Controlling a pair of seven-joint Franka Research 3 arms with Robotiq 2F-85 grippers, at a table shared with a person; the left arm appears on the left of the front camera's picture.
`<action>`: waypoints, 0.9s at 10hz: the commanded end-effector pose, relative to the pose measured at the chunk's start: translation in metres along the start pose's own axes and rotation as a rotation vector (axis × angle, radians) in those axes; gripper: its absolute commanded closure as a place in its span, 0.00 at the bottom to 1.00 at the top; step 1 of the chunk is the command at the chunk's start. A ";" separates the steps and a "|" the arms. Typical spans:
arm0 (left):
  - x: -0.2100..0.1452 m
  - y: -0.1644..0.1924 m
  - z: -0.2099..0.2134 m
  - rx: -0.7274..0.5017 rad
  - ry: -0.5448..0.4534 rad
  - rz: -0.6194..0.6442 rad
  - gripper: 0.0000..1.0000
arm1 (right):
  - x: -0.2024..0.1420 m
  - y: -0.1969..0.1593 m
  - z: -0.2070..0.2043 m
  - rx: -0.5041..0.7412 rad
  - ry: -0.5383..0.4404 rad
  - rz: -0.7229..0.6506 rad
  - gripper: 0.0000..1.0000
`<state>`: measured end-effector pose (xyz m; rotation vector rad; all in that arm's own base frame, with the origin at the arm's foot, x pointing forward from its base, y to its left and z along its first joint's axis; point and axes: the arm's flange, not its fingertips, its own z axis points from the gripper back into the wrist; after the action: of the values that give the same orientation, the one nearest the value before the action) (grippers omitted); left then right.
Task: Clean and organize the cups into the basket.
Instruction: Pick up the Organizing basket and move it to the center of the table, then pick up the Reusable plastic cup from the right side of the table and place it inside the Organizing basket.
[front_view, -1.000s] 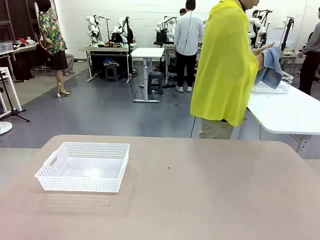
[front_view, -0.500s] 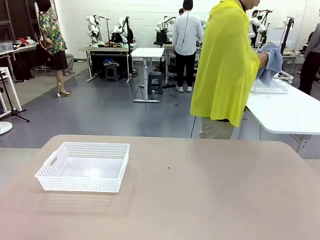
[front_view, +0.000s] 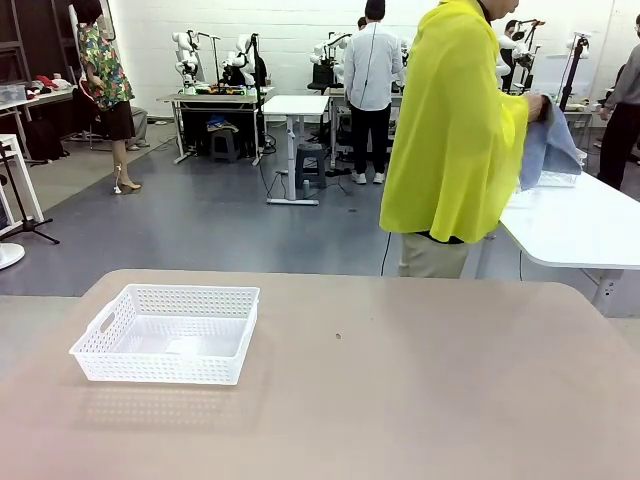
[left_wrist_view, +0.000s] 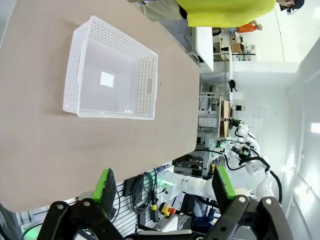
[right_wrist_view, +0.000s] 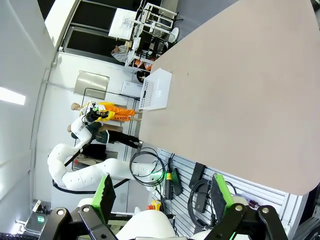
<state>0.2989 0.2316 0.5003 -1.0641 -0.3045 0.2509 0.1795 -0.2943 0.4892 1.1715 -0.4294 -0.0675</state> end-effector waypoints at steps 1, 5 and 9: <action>0.002 -0.001 0.003 -0.007 -0.001 -0.010 0.00 | -0.002 -0.002 -0.002 0.024 -0.007 0.018 0.00; 0.002 -0.001 0.003 -0.007 -0.001 -0.010 0.00 | -0.002 -0.002 -0.002 0.024 -0.007 0.018 0.00; 0.002 -0.001 0.003 -0.007 -0.001 -0.010 0.00 | -0.002 -0.002 -0.002 0.024 -0.007 0.018 0.00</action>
<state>0.2989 0.2316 0.5003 -1.0641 -0.3045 0.2508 0.1795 -0.2941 0.4892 1.1725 -0.4289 -0.0663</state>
